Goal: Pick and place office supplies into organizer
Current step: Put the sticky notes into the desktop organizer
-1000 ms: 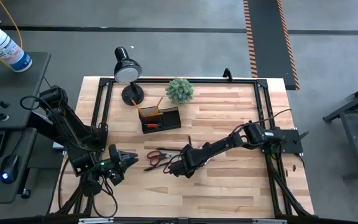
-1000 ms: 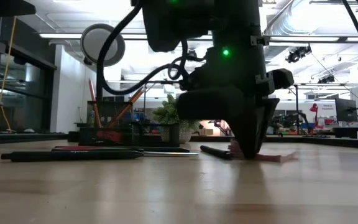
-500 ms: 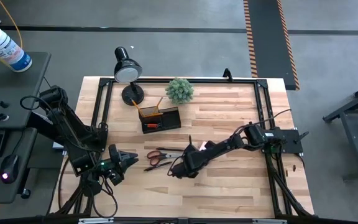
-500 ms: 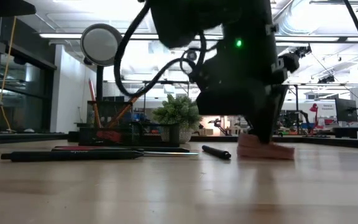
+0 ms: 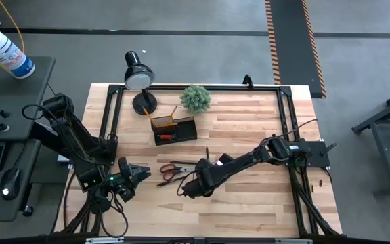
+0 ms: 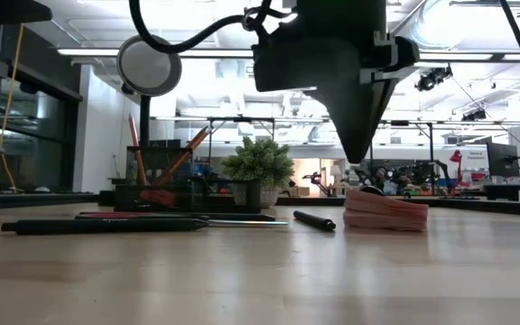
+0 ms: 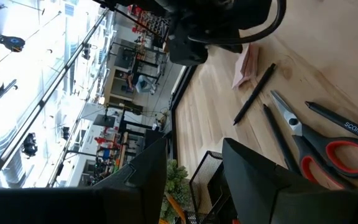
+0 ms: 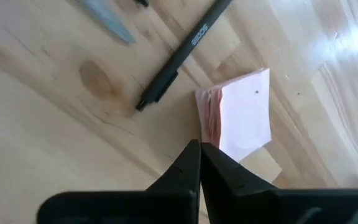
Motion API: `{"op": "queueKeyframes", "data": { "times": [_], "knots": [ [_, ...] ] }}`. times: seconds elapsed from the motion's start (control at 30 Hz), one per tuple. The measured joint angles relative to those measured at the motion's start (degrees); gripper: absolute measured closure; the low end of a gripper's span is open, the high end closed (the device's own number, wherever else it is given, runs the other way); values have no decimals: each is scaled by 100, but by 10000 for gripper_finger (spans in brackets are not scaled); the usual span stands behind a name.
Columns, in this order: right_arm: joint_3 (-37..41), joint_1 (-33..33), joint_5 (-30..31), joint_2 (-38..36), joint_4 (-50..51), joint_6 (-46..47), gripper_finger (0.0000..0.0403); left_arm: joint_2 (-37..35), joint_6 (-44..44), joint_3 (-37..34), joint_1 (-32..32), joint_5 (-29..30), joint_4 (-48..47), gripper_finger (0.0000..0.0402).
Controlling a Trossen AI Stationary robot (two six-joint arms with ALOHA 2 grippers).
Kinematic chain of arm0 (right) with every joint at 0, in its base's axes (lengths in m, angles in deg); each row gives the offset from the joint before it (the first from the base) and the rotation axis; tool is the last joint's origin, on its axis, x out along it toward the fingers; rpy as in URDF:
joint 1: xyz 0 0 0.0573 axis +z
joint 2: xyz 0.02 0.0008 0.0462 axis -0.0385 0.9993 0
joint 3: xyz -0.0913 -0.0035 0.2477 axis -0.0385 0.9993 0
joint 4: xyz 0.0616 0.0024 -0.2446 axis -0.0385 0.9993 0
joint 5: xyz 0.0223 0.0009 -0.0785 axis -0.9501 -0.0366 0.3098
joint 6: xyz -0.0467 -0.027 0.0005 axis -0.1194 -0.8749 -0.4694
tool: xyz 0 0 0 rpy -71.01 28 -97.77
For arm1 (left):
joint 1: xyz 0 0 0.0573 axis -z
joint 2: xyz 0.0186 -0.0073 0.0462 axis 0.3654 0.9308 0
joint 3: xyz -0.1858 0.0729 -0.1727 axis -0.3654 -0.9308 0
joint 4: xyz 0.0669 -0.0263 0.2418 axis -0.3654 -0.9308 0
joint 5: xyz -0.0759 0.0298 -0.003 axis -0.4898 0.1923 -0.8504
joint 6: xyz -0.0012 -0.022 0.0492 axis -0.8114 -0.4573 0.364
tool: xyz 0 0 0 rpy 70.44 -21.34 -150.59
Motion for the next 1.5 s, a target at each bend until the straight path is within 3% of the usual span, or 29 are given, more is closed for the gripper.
{"op": "queueKeyframes", "data": {
  "times": [0.2,0.53,0.73,1.23,1.5],
  "knots": [
    [0,-128,-237,0,69,-437,388,0,-1,0,1,-2,-1,259],
    [405,-484,-813,2,134,-974,289,0,-1,0,1,-4,-1,259],
    [785,-630,-798,2,78,-1103,264,0,-1,0,1,-17,-1,259],
    [1515,-869,-1076,-29,-921,-1524,303,0,-2,0,1,-17,-9,259],
    [1720,-883,-1170,-49,-1360,-1922,394,0,-3,0,0,-17,-44,259]
  ]
}}
